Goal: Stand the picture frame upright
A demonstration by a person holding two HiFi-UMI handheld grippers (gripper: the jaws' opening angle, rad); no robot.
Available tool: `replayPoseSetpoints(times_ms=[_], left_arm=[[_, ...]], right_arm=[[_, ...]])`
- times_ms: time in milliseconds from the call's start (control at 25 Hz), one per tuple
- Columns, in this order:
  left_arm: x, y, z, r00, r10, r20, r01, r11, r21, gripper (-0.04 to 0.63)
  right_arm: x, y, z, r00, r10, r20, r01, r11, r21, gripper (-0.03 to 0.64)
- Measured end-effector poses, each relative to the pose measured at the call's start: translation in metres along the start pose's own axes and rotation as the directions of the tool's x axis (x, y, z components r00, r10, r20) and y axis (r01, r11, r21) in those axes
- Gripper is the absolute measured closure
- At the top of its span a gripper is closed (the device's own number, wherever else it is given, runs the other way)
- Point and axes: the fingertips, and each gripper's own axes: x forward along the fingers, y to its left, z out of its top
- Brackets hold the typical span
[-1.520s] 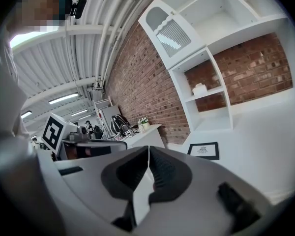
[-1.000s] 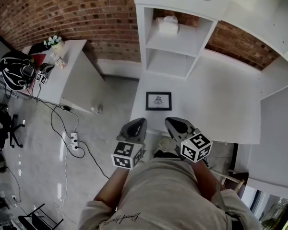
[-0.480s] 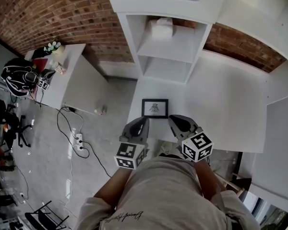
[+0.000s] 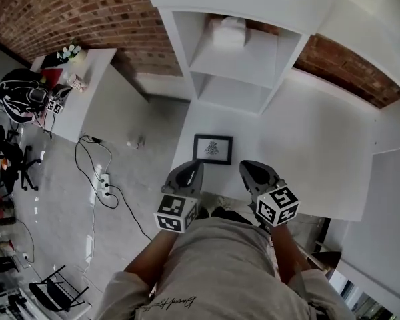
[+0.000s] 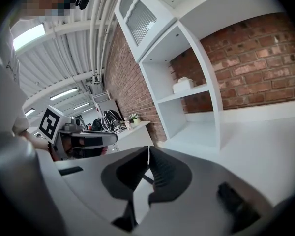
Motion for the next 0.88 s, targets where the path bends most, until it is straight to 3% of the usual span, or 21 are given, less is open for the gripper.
replayPoseSetpoints(times_ms=[400, 880], left_arm=[[0.022, 0.052, -0.026, 0.995, -0.022, -0.1, 0.022, 1.0, -0.002, 0.578], [0.072, 0.101, -0.075, 0.971, -0.06, -0.231, 0.054, 0.998, -0.033, 0.578]], right_arm=[[0.048, -0.014, -0.011, 0.996, -0.054, -0.073, 0.056, 0.998, 0.029, 0.588], [0.093, -0.048, -0.059, 0.972, -0.155, -0.177, 0.175, 0.979, 0.105, 0.588]])
